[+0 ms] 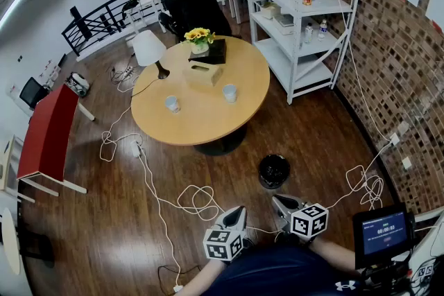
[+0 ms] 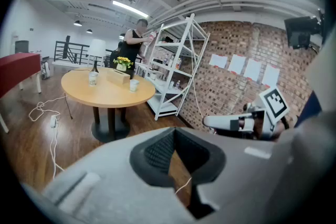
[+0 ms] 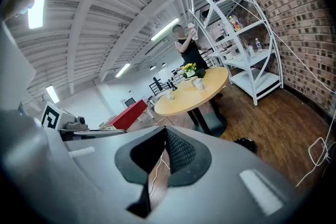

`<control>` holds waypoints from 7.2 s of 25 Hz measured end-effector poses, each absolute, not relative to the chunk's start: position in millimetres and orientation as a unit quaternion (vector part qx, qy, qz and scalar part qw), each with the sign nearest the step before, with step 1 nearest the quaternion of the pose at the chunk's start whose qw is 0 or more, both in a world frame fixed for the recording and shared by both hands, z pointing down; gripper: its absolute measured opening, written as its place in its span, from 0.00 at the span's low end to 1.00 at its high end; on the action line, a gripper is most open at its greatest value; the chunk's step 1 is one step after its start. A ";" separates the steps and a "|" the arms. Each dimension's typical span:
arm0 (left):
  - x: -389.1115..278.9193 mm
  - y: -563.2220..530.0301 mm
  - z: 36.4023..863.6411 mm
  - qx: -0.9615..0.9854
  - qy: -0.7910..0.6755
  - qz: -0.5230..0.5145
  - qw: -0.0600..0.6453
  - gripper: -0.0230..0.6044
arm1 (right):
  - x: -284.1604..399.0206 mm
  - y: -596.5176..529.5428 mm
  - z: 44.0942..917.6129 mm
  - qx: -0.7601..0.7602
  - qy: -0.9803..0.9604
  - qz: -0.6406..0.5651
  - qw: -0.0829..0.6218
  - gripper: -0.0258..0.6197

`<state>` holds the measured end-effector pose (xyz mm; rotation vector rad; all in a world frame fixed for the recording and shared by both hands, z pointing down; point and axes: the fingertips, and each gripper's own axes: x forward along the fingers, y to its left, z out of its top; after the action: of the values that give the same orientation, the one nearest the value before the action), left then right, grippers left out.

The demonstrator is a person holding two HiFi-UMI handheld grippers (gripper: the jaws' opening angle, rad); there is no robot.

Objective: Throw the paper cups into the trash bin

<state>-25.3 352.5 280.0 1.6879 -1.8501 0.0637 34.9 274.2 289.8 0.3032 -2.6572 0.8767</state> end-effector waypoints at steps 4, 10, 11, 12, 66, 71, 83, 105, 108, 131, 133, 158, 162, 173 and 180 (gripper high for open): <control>-24.1 330.8 276.3 0.659 -0.687 0.025 0.306 0.04 | 49.1 258.0 290.8 0.138 -0.928 0.310 0.152 0.06; -20.7 293.0 260.5 0.668 -0.691 0.023 0.277 0.04 | 70.4 223.8 284.9 0.151 -0.929 0.309 0.137 0.06; -22.2 285.2 257.7 0.666 -0.694 0.023 0.271 0.04 | 73.7 215.3 283.8 0.152 -0.930 0.307 0.134 0.06; -25.0 276.8 253.8 0.664 -0.699 0.022 0.263 0.04 | 75.8 205.8 281.7 0.152 -0.931 0.305 0.130 0.06; -337.1 -90.0 404.5 0.662 -0.447 0.585 0.141 0.20 | -49.1 -58.8 308.2 0.285 -0.859 0.407 0.119 0.06; -341.9 -91.8 414.6 0.642 -0.436 0.617 0.132 0.09 | -42.1 -59.4 313.8 0.297 -0.848 0.425 0.110 0.06; -303.3 -109.2 378.4 0.710 -0.462 0.510 0.150 0.07 | -23.3 -52.8 332.8 0.330 -0.814 0.469 0.092 0.06; -64.7 -61.7 511.4 0.794 -0.276 0.530 0.106 0.07 | 105.3 -35.7 405.7 0.427 -0.740 0.513 0.082 0.06; -65.0 -40.9 550.0 0.798 -0.259 0.537 0.088 0.07 | 107.4 -37.3 424.9 0.439 -0.734 0.509 0.095 0.06; -5.4 -4.7 905.3 0.790 -0.124 0.600 -0.027 0.07 | 179.8 -80.8 673.1 0.436 -0.734 0.509 0.110 0.06; -5.1 -4.0 925.5 0.790 -0.106 0.604 -0.025 0.07 | 178.5 -92.2 680.1 0.426 -0.744 0.505 0.096 0.05; 4.4 -1.8 993.9 0.776 -0.105 0.599 0.168 0.22 | 168.4 -97.2 672.1 0.407 -0.757 0.505 0.072 0.06; 11.8 -15.2 949.7 0.797 -0.138 0.556 0.190 0.22 | 157.3 -97.2 664.9 0.407 -0.763 0.492 0.099 0.05; -59.2 32.8 646.3 0.798 -0.339 0.391 0.310 0.19 | 127.9 -37.6 591.3 0.371 -0.790 0.429 0.235 0.05; -73.9 53.9 436.1 0.792 -0.421 0.291 0.333 0.13 | 85.7 -27.2 469.1 0.349 -0.814 0.401 0.236 0.06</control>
<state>-73.9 53.9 436.1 2.0690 -1.0984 0.7604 85.7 -27.2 469.1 0.9560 -2.2316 1.0987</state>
